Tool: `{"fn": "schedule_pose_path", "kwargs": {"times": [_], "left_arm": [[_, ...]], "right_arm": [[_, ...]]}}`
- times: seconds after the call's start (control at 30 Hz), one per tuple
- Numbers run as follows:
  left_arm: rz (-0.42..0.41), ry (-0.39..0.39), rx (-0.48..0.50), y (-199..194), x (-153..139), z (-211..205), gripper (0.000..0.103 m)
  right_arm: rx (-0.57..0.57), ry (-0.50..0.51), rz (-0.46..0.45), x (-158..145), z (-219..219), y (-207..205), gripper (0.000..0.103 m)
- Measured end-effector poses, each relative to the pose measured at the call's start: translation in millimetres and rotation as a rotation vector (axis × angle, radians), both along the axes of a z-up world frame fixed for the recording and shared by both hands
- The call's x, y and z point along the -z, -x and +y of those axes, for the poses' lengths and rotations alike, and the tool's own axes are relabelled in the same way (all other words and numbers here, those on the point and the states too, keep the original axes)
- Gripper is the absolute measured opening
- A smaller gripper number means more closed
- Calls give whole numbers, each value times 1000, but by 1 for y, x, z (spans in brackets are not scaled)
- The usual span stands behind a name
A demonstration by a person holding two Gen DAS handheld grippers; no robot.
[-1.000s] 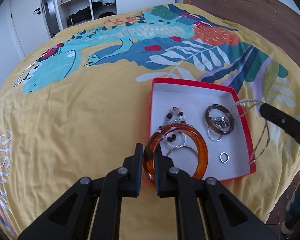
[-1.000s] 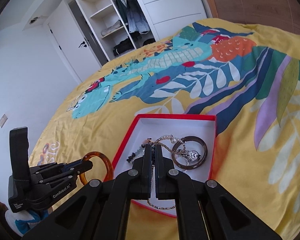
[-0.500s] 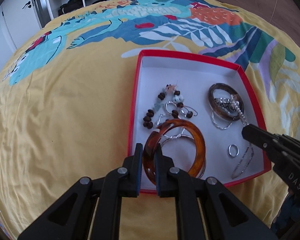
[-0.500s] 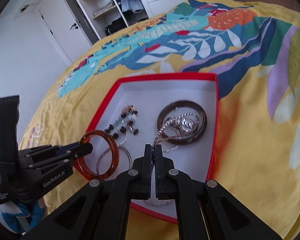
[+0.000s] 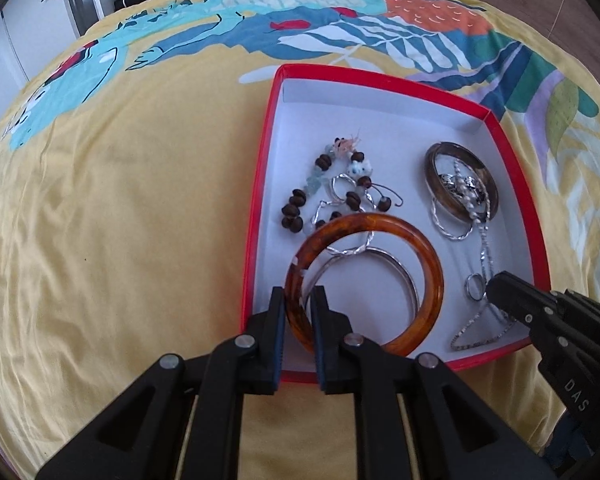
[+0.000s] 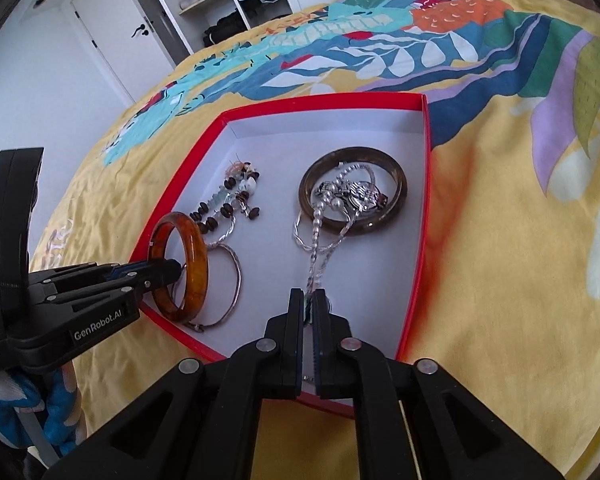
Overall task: Organize jewelry
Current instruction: 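Lower bangle and necklace into the box and open both tools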
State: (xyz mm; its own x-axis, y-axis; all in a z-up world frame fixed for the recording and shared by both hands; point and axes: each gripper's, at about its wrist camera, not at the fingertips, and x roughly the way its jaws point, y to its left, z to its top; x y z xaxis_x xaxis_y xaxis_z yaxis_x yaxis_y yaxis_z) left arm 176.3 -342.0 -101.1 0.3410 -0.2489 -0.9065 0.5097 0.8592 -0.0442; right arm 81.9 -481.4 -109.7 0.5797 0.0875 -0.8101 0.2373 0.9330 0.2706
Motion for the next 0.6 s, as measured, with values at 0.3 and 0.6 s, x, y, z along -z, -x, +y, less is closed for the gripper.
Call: {"fn": "schedule_pose_path", "kwargs": {"times": [0.3, 0.6], "left_arm": [[35, 28, 3, 4, -5, 0, 21], [18, 51, -4, 13, -24, 10, 22]], "right_arm": [[36, 0, -5, -6, -3, 8, 18], [54, 6, -42, -27, -3, 18, 30]]}}
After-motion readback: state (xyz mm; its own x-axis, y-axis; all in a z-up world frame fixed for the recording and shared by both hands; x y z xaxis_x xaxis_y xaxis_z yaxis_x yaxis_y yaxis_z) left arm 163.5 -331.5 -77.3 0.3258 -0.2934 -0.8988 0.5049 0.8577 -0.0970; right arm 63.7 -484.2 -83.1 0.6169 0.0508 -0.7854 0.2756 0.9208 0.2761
